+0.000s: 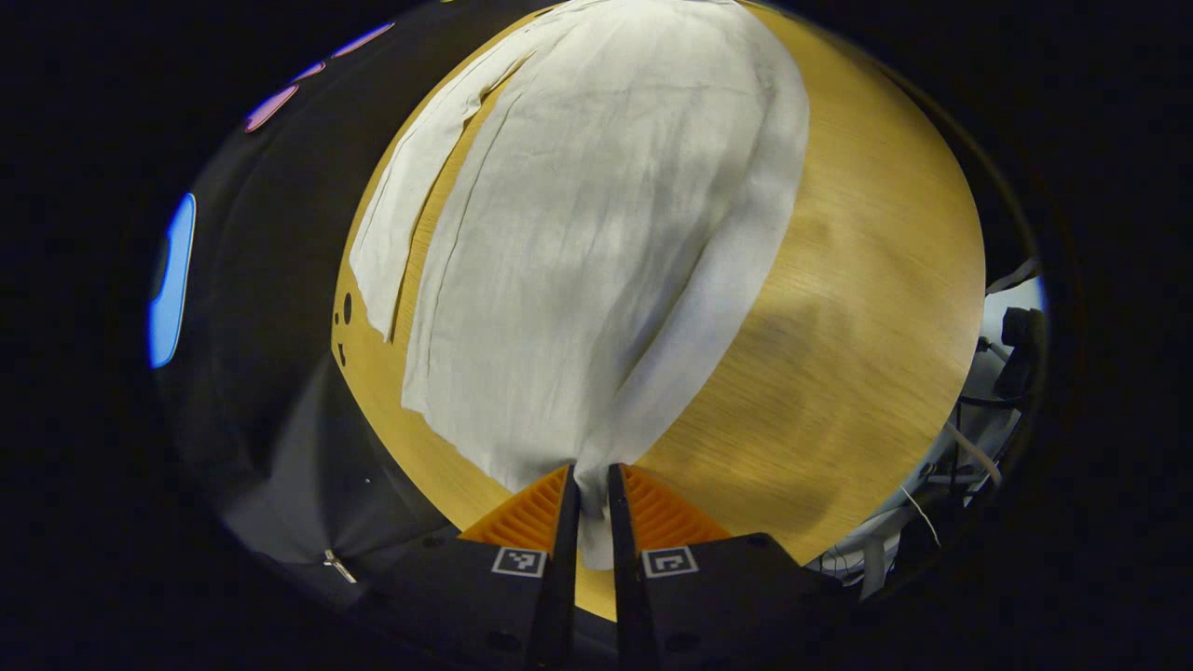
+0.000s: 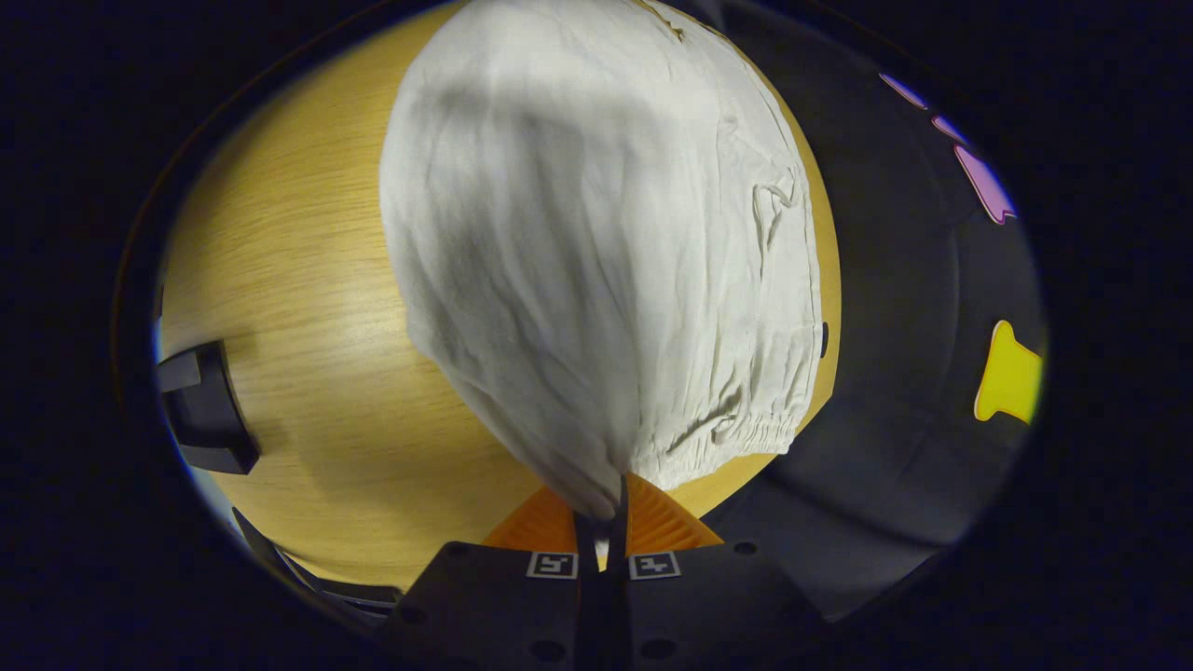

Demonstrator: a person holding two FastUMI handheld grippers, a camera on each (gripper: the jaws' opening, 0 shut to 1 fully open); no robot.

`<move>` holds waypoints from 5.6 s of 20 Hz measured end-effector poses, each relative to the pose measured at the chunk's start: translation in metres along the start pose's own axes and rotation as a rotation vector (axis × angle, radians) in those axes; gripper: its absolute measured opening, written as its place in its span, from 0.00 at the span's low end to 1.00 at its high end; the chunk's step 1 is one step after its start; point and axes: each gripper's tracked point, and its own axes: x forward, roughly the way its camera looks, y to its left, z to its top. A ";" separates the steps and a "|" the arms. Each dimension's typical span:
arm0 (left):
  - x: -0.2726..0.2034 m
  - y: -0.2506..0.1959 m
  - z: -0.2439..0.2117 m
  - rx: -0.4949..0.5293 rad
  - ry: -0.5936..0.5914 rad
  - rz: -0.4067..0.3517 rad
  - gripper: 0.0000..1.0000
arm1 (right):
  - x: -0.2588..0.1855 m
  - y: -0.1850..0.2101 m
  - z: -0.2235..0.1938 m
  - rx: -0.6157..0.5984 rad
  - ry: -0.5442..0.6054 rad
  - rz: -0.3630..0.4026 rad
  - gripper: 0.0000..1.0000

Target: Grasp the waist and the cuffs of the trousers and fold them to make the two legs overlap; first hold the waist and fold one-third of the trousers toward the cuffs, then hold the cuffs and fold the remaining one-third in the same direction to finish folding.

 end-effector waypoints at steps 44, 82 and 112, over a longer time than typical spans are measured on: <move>0.026 0.386 0.193 -0.670 -0.387 0.497 0.05 | 0.031 -0.294 0.055 1.253 -0.316 -0.287 0.05; -0.180 0.244 0.282 -1.315 -0.846 0.271 0.97 | 0.095 -0.246 0.046 2.008 -0.207 -0.241 0.54; -0.135 0.181 0.162 -1.369 -0.738 0.174 0.96 | -0.071 -0.346 0.309 1.551 -0.700 -0.315 0.13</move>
